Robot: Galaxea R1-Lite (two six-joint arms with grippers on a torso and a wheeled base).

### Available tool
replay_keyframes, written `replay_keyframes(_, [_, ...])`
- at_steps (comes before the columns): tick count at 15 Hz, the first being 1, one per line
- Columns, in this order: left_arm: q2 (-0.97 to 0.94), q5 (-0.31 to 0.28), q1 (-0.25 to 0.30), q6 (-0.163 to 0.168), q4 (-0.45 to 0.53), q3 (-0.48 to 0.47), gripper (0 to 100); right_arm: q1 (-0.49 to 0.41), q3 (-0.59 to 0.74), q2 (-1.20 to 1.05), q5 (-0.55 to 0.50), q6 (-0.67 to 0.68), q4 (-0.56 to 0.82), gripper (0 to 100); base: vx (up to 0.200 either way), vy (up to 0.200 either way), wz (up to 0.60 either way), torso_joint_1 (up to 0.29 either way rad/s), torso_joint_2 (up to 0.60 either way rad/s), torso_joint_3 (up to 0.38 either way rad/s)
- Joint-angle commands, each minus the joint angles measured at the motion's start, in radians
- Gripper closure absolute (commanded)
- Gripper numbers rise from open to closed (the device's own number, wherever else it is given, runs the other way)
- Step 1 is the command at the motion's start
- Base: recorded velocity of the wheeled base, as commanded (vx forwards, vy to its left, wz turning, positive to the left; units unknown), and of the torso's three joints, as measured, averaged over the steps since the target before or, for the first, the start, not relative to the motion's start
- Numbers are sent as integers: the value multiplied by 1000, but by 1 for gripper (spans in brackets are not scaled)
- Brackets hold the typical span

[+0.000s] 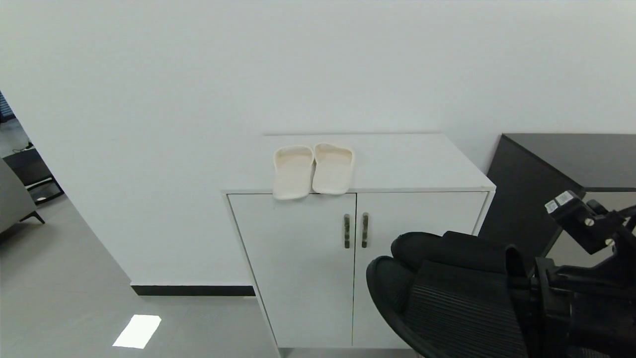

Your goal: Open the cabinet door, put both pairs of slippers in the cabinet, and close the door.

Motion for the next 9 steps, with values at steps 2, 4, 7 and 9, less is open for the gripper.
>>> replay_keyframes(2, [1,0,0,2,1,0,100,-2,6,-3,0,-1,1,100,0,-200,0,7,0,0])
replay_keyframes(4, [1,0,0,2,1,0,100,-3,8,-3,0,-1,-1,100,0,-200,0,0,2,5])
replay_keyframes(7, [0,0,0,0,-1,0,100,-3,14,-3,0,-1,-1,100,0,-133,0,2,3,2])
replay_keyframes(9, [1,1,0,0,1,0,100,-9,14,-1,1,-1,-1,100,0,0,0,0,0,0])
